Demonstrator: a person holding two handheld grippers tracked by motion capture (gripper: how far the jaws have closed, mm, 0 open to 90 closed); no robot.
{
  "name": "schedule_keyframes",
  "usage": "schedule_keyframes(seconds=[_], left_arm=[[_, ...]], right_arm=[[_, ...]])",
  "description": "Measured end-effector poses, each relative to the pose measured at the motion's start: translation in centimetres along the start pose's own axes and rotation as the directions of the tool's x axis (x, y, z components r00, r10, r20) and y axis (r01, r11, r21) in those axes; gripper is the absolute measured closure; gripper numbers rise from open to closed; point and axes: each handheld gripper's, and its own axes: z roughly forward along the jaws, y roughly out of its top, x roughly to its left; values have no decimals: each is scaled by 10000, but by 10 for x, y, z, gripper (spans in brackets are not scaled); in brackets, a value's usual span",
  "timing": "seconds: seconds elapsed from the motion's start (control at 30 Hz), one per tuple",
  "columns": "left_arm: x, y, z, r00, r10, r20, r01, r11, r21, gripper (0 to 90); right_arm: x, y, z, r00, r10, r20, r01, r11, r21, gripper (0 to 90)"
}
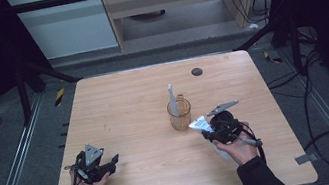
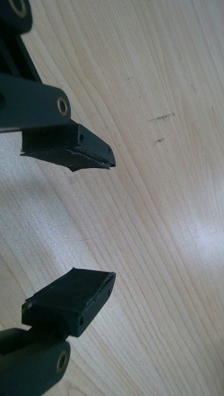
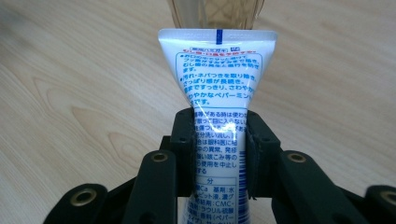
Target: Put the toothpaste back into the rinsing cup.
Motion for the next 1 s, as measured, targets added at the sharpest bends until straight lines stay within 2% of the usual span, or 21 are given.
schedule_keyframes(seconds=[0.13,0.27,0.37,0.53,0.67,0.8,1.0], left_arm=[[0,0,0,10000,-8,-9,8,10000,2,373],[0,0,0,10000,-17,-14,17,10000,-5,373],[0,0,0,10000,-18,-23,18,10000,4,372],[0,0,1,10000,-21,-27,21,10000,8,372],[0,0,0,10000,-35,-31,35,10000,1,372],[0,0,0,10000,-56,-29,56,10000,13,372],[0,0,1,10000,-69,-24,69,10000,15,372]], right_arm=[[-3,2,-11,9999,149,8,-148,9972,-735,693],[-6,3,-18,9993,371,14,-366,9893,-1413,694],[-7,6,-22,9990,456,42,-439,9804,-1920,694],[-9,10,-29,9982,588,95,-539,9593,-2771,694],[-11,15,-33,9973,716,143,-620,9337,-3526,693],[-13,21,-36,9953,928,271,-722,9001,-4297,694],[-16,36,-35,9923,1196,314,-867,8537,-5136,693]])
